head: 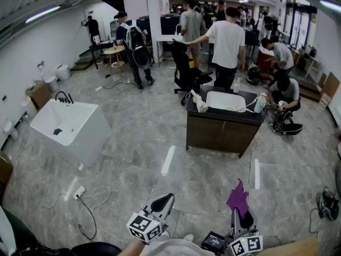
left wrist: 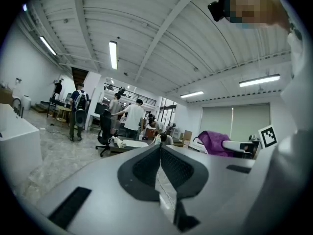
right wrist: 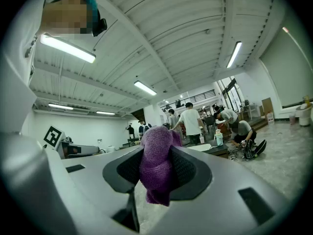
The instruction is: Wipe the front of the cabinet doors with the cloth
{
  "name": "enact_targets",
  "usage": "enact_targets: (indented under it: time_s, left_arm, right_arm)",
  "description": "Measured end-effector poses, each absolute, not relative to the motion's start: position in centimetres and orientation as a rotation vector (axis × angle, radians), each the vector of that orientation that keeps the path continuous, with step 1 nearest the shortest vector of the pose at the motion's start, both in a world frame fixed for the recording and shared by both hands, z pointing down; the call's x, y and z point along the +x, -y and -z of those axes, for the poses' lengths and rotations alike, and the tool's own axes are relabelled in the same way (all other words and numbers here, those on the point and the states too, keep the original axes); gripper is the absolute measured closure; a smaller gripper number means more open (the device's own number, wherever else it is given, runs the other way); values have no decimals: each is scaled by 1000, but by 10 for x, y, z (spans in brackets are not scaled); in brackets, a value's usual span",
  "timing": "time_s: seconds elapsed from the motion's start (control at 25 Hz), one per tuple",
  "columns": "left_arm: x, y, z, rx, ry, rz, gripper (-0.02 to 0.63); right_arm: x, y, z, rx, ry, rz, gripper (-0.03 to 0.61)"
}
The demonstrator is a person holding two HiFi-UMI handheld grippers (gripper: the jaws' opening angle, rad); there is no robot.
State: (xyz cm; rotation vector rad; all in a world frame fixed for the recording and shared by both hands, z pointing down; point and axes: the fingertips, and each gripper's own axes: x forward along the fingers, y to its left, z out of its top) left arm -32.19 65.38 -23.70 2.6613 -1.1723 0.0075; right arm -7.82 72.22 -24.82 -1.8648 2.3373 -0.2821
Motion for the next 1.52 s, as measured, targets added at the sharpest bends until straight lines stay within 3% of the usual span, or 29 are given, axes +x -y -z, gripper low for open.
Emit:
enact_targets:
  time_s: [1.12,1.52]
  left_arm:
    - [-308,-642,221,2649,1216,-51,603]
    - [-314,-543,198,2594,1204,-17,603]
  right_arm:
    - [-65,-707,211,-1829,-2415,347,435]
    - [-60,-618,206,-1938,-2392,357,434]
